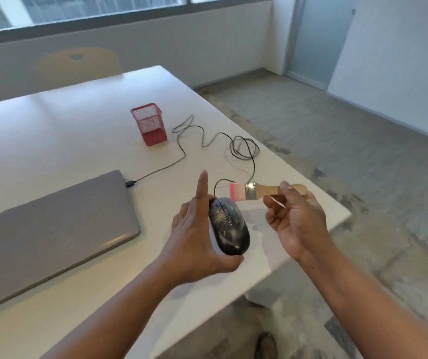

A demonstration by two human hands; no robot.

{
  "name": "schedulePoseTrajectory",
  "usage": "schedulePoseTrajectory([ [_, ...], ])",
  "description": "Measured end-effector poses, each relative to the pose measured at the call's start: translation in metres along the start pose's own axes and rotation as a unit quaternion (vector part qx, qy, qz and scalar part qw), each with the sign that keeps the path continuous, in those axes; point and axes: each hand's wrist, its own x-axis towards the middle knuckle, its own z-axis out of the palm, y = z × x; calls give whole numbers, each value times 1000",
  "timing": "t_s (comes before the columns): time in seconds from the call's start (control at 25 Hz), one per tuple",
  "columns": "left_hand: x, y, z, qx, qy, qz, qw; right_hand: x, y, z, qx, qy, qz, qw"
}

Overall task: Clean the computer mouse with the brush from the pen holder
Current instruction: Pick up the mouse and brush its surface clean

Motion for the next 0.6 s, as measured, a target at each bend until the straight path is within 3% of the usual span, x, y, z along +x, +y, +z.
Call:
schedulePoseTrajectory([
  [0.24,-58,9,11,0,-74,102,992,-80,21,-41,89,59,-31,994],
  [0.6,-112,33,44,-27,-127,124,984,-149,37,-99,119,110,42,986],
])
